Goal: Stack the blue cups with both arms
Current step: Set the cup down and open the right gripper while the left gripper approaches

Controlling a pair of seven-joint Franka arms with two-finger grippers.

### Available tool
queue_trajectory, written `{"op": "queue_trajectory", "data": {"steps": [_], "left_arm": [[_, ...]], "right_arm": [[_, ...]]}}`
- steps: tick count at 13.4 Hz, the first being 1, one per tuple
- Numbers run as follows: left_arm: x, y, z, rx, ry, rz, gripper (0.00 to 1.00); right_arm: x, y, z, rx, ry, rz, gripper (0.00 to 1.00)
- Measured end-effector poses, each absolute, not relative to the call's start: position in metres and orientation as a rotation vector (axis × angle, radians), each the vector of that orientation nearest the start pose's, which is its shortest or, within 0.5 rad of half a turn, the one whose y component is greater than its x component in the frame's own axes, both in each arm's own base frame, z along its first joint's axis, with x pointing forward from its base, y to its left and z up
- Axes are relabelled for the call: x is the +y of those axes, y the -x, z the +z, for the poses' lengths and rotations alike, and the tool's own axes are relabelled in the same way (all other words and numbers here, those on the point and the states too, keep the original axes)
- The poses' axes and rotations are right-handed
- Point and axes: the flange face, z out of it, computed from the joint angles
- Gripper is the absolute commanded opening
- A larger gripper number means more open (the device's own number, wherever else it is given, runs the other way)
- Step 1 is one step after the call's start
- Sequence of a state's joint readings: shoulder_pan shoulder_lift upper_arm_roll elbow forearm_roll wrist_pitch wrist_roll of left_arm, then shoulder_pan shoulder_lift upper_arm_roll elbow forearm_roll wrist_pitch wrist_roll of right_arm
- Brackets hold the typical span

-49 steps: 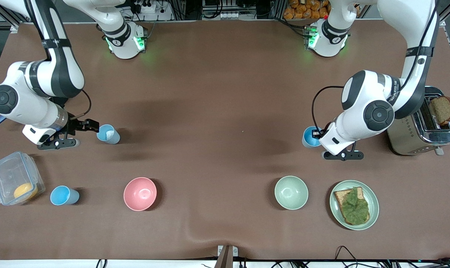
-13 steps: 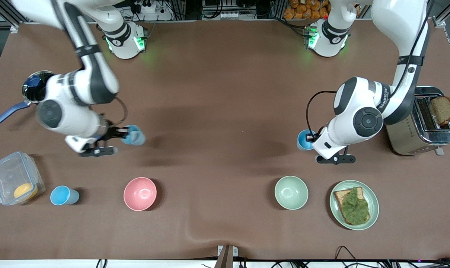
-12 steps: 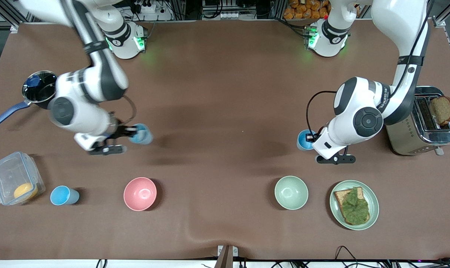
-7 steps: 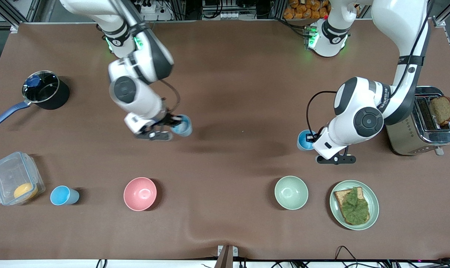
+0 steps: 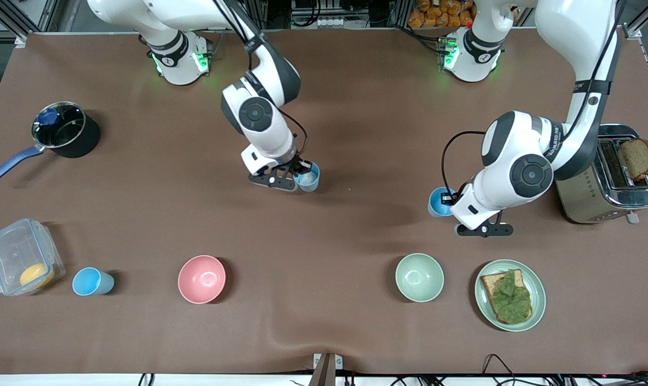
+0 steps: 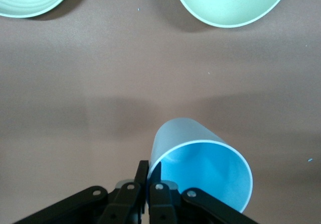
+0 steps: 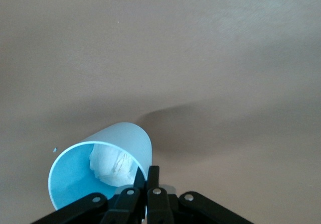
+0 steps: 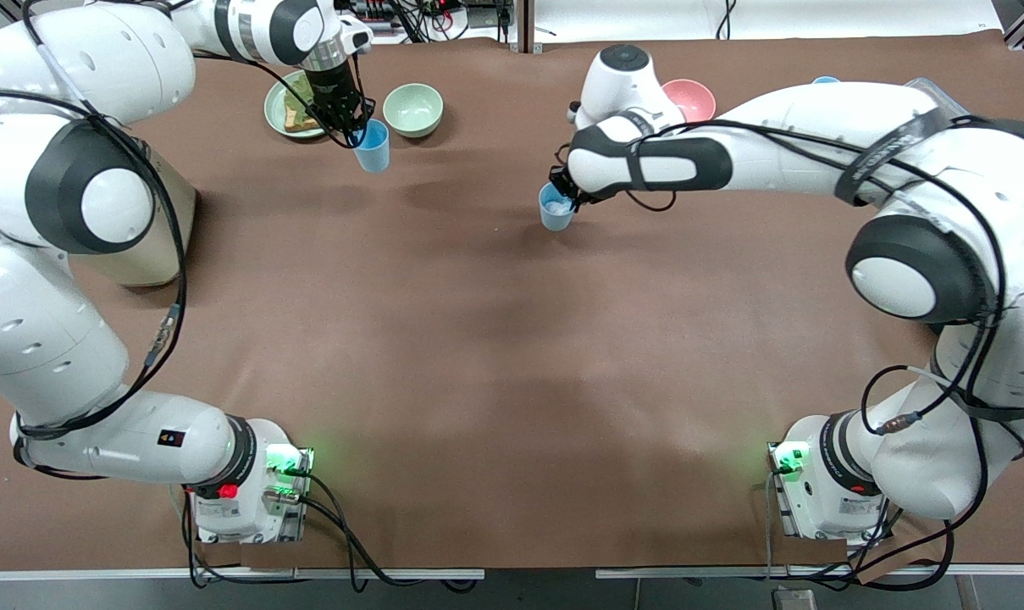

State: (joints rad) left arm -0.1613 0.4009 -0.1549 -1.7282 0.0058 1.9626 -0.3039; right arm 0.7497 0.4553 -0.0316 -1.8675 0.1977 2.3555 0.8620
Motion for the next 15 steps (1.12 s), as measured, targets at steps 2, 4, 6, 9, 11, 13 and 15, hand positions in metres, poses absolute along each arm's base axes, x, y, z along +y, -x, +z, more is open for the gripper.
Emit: {"op": "queue_trajectory", "data": {"steps": [2,4,6,9,11,13,15], "left_arm": [[-0.191,-0.609,0.342,0.000,3.135,0.265,0.00],[-0.194,-0.609,0.343,-0.002,3.135,0.263,0.00],[-0.199,-0.607,0.343,-0.014,3.133,0.262,0.00],[-0.204,-0.606,0.344,-0.025,3.133,0.260,0.00],[-0.212,-0.605,0.348,-0.016,3.137,0.248,0.00],[-0.224,-0.605,0.356,-0.024,3.143,0.224,0.00],[-0.245,-0.601,0.364,-0.071,3.145,0.199,0.00]], "right_arm": [[0.432,-0.482,0.263,0.451,2.984,0.080,0.01],[0.438,-0.482,0.256,0.471,2.981,0.080,0.23],[0.442,-0.483,0.253,0.484,2.980,0.082,0.47],[0.444,-0.487,0.258,0.489,2.971,0.070,0.78],[0.444,-0.494,0.265,0.499,2.976,0.079,0.86],[0.437,-0.509,0.284,0.526,3.004,0.139,0.90],[0.417,-0.538,0.319,0.538,3.025,0.207,0.93]]}}
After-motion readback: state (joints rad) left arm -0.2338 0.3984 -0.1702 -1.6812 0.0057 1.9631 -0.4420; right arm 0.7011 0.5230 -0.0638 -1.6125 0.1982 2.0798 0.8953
